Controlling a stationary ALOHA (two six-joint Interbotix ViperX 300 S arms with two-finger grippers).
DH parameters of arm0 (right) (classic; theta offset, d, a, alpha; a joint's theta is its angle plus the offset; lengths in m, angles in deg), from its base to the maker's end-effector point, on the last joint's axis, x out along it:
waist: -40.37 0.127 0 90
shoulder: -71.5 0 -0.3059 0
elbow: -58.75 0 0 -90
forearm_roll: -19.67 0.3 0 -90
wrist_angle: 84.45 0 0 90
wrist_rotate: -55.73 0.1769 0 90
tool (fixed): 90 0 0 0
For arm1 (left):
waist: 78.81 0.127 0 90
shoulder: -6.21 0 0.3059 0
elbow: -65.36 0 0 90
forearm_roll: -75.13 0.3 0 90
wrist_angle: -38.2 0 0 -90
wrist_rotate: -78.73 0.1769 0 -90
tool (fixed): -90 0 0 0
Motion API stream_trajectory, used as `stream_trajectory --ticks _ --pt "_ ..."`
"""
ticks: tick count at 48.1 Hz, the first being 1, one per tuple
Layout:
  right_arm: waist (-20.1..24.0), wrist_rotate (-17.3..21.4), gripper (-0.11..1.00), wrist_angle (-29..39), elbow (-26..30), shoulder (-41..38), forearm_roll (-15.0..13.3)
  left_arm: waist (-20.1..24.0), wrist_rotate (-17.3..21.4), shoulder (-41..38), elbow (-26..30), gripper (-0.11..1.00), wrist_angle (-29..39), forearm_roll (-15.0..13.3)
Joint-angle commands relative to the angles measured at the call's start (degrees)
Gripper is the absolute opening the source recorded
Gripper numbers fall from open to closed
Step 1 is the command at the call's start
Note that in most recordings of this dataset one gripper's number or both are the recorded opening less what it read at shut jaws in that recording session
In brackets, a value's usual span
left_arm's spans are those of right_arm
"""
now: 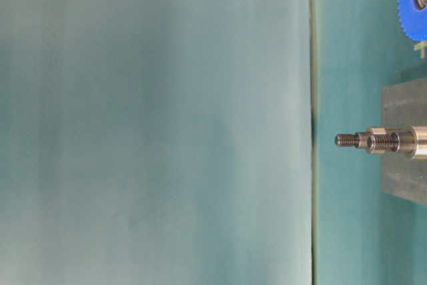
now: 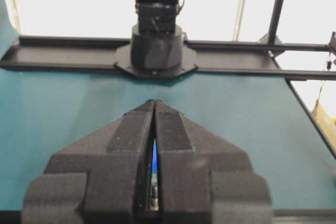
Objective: Fit the large gear onto the shaft.
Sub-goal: 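Move the right gripper over the blue gear and lower it around the bearing hub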
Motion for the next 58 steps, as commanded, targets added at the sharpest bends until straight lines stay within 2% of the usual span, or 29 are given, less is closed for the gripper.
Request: stream_trajectory --ticks 1,6,9,17,23,31,37,46,53,55,58 --pt "-0.62 0.44 0.01 -0.18 -0.09 -0.79 1.14 0.26 -2.20 -3.52 1.05 0.00 0.70 0.44" --pt "-2.20 3.08 0.01 5.36 0.44 -1.41 9.49 0.70 -3.08 -7.65 3.16 0.00 2.20 0.44" --pt "-3.69 4.31 0.01 11.51 1.14 -2.55 11.95 0.97 -2.99 -10.11 4.31 0.00 3.52 0.44" --pt "-7.29 4.39 0.01 25.66 4.39 -7.38 11.34 1.05 -2.72 -17.84 7.12 0.00 11.95 0.79" --pt "-8.96 4.39 0.01 30.94 7.47 -13.36 11.07 1.23 -1.41 -21.71 8.61 0.00 16.79 0.97" --pt "-9.32 4.31 0.01 37.88 13.10 -23.91 10.55 1.32 4.04 -24.08 9.32 0.00 18.02 0.97" --pt "-10.20 4.22 0.01 43.86 18.28 -32.70 9.93 1.41 5.10 -25.31 10.02 0.00 18.28 1.05" --pt "-10.37 2.90 0.01 48.69 24.26 -41.40 7.91 1.41 5.27 -26.98 10.72 0.00 18.28 1.05" --pt "-10.37 -0.26 0.02 49.92 26.98 -45.70 6.94 1.41 5.27 -28.04 11.34 0.00 18.19 1.05" --pt "-10.37 -1.14 0.05 49.92 27.42 -46.58 6.94 1.41 5.27 -28.21 11.43 0.00 17.93 0.97" --pt "-10.37 -1.85 0.16 49.92 27.95 -47.72 6.94 1.41 5.27 -28.48 11.51 0.00 17.84 1.05"
